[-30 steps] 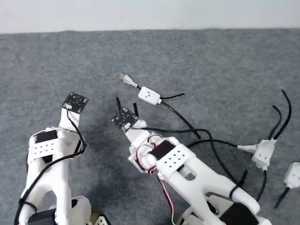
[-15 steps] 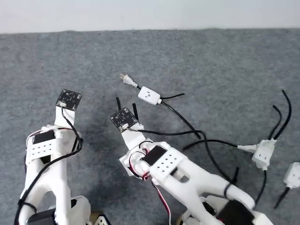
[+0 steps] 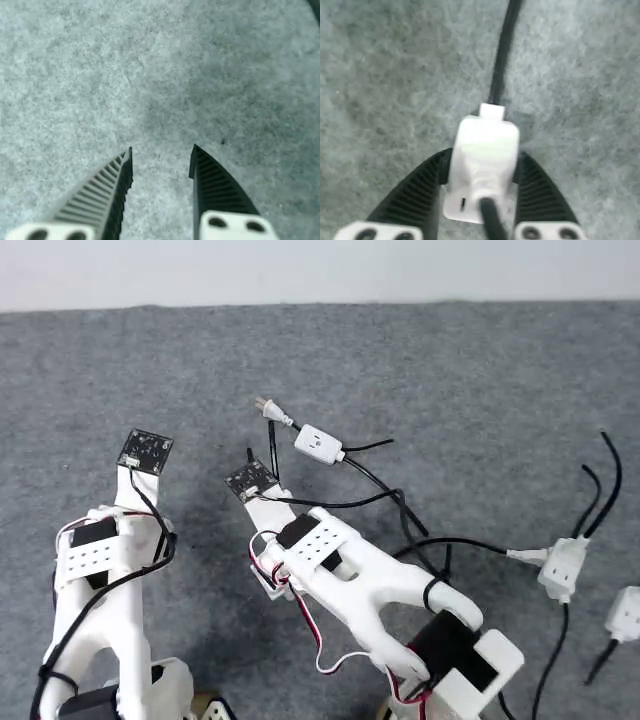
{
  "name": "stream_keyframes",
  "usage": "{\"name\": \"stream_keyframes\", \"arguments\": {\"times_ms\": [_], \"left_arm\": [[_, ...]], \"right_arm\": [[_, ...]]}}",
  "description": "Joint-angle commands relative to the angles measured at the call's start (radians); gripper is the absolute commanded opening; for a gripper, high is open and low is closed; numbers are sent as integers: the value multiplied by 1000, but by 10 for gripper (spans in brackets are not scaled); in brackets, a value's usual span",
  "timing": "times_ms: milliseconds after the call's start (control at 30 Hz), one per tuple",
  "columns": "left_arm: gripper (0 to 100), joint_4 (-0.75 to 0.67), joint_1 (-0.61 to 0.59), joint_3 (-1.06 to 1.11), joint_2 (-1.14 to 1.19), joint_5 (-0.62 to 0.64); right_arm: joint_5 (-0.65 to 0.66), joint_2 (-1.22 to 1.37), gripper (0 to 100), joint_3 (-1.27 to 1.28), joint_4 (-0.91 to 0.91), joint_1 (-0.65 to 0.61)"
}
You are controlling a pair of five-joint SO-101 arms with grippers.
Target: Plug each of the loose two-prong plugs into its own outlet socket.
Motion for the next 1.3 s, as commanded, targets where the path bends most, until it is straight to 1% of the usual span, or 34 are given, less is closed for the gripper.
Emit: {"name": "stream_keyframes", "arguments": {"times_ms": [0,133,300,400,500,700,900,1000,1067,1167,1267], "left_arm": [[173,-28,-5,-7,-28,11],[173,-29,-3,-7,-28,11],[173,-29,-2,-5,-28,11],[173,-29,18,-2,-26,11],[173,-29,38,13,-28,11],[173,-26,35,13,-28,11],[173,-23,35,13,-28,11],[173,-23,35,13,-28,11],[173,-23,35,15,-28,11],[174,-23,37,15,-28,11],[175,-23,40,15,-28,9]], "right_arm": [[52,-45,9,-49,38,97],[54,-156,9,-48,113,323],[64,-294,8,-41,239,667],[129,-325,9,-5,246,837],[147,-328,9,18,228,967],[161,-329,9,29,234,1164],[253,-328,9,34,236,1363],[311,-328,12,35,262,1435],[365,-328,28,43,309,1443],[423,-329,112,31,412,1394],[425,-332,184,-54,533,1339]]}}
